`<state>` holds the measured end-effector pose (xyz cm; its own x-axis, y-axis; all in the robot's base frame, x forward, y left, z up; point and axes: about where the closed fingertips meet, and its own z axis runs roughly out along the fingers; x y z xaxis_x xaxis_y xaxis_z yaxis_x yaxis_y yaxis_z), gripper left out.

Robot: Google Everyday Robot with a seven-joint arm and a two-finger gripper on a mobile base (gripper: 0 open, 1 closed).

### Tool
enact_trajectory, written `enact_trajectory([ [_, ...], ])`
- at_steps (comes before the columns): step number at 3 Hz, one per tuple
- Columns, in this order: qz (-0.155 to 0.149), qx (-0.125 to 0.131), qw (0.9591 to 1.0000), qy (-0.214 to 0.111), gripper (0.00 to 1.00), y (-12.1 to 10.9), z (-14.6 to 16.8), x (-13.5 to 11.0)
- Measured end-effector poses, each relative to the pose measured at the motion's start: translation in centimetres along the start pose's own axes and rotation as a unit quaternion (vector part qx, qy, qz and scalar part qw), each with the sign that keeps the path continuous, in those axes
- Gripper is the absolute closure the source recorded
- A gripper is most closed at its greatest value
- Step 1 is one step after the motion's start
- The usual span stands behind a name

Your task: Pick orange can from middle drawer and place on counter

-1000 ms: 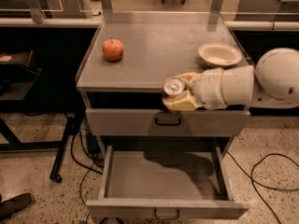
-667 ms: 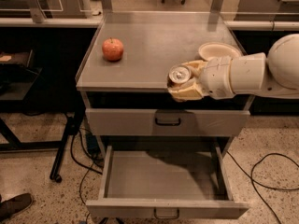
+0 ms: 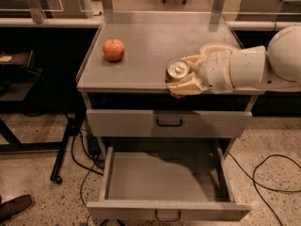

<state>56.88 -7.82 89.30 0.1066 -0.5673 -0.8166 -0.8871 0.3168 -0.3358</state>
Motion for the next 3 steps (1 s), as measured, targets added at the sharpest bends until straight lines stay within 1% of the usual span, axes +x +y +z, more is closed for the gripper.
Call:
enact_trajectory([
  [1, -0.008, -0.015, 0.9998, -0.011, 1.00, -2.6, 0.9, -2.2],
  [2, -0.027, -0.029, 0.9989, -0.026, 1.00, -6.2, 2.7, -6.1],
  [3, -0.039, -0.020, 0.9981, -0.043, 1.00, -7.9, 2.5, -8.7],
])
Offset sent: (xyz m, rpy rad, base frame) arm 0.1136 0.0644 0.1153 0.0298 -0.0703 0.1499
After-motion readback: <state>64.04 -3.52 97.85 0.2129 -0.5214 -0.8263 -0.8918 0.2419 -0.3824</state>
